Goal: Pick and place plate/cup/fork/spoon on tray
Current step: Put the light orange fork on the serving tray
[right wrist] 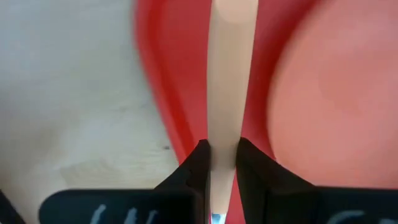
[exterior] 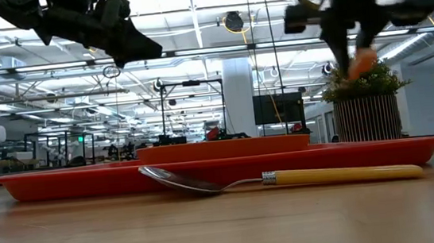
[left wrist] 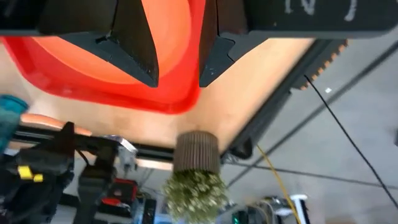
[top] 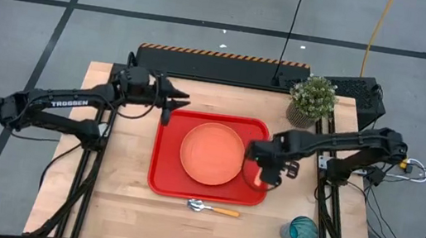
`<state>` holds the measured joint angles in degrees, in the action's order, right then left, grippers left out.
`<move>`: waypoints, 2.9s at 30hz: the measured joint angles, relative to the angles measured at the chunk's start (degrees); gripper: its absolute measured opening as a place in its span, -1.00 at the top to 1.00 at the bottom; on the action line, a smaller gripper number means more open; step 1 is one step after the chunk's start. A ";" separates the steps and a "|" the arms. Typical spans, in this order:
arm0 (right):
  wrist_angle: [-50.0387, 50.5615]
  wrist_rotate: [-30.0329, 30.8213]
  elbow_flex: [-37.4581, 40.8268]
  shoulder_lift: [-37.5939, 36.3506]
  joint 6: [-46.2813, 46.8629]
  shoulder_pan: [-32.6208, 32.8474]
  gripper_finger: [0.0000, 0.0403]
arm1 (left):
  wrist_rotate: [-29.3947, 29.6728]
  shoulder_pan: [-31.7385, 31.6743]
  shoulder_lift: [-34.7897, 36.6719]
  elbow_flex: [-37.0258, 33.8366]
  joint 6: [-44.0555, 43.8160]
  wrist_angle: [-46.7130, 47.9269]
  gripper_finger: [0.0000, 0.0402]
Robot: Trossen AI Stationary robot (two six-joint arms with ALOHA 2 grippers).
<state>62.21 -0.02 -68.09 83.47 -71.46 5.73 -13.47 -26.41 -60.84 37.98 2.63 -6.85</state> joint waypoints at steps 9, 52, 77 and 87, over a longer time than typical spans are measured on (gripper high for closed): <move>-8.85 7.51 6.41 2.68 -14.23 4.85 0.83 | 3.05 3.88 0.00 0.00 -1.32 -2.44 0.41; -18.67 2.36 10.57 8.30 -15.47 -3.05 0.82 | 3.40 1.24 0.00 0.00 1.98 -5.25 0.41; -23.21 7.05 12.36 8.30 -17.23 -3.90 0.82 | 3.42 1.24 0.00 0.00 2.84 -5.38 0.41; -17.59 8.81 0.43 8.24 -17.83 -3.89 0.82 | 3.47 1.24 0.00 0.00 3.68 -5.28 0.41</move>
<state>44.62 8.78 -67.66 91.70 -89.28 1.85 -10.00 -25.17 -60.84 37.98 6.31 -12.13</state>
